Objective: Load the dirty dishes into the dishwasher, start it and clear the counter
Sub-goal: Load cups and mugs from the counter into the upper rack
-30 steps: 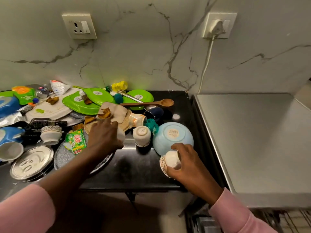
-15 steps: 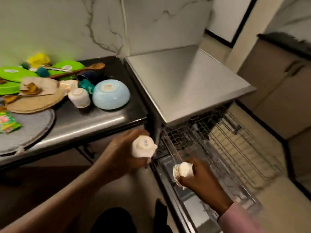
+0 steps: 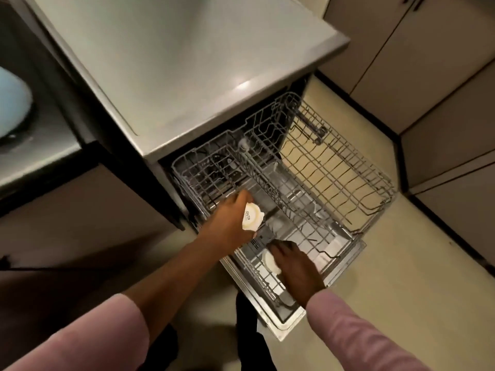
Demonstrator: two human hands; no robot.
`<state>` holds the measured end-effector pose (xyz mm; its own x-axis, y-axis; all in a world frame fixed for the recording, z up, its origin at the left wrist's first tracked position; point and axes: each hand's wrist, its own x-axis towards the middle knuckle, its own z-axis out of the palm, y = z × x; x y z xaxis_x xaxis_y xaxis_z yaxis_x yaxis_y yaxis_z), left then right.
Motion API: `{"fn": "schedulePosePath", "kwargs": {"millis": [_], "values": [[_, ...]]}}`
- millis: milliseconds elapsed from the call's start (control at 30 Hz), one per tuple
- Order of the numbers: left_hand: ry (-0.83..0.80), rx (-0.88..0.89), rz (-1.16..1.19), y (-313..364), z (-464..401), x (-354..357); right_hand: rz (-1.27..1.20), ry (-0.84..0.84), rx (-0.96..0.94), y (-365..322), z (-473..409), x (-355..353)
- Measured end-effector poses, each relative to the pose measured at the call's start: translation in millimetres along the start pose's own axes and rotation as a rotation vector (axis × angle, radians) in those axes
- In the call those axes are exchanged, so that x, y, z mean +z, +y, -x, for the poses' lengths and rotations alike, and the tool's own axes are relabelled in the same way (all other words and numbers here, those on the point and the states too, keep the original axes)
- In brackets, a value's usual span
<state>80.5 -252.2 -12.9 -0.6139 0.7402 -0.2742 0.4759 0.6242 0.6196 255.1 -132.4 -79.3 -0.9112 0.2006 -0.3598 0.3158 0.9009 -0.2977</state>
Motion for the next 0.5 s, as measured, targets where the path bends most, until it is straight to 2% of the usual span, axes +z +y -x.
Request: {"fn": "schedulePosePath", "kwargs": {"millis": [167, 233, 300, 400, 500], "values": [[-0.187, -0.014, -0.288, -20.2, -51.0, 53.3, 0.157, -0.232, -0.097, 19.7, -32.5, 42.9], [-0.239, -0.015, -0.362, -29.0, -62.8, 71.7, 0.123, -0.224, -0.114, 26.9, -35.1, 59.3], [-0.294, -0.036, -0.428, -38.8, -70.8, 90.3, 0.107, -0.286, -0.118, 35.1, -35.3, 75.8], [-0.373, -0.096, -0.504, -48.7, -78.3, 109.0, 0.041, -0.205, -0.109, 42.2, -32.8, 82.7], [-0.458, -0.141, -0.482, -50.2, -88.5, 120.4, -0.099, -0.198, -0.087, 44.1, -31.0, 69.5]]}}
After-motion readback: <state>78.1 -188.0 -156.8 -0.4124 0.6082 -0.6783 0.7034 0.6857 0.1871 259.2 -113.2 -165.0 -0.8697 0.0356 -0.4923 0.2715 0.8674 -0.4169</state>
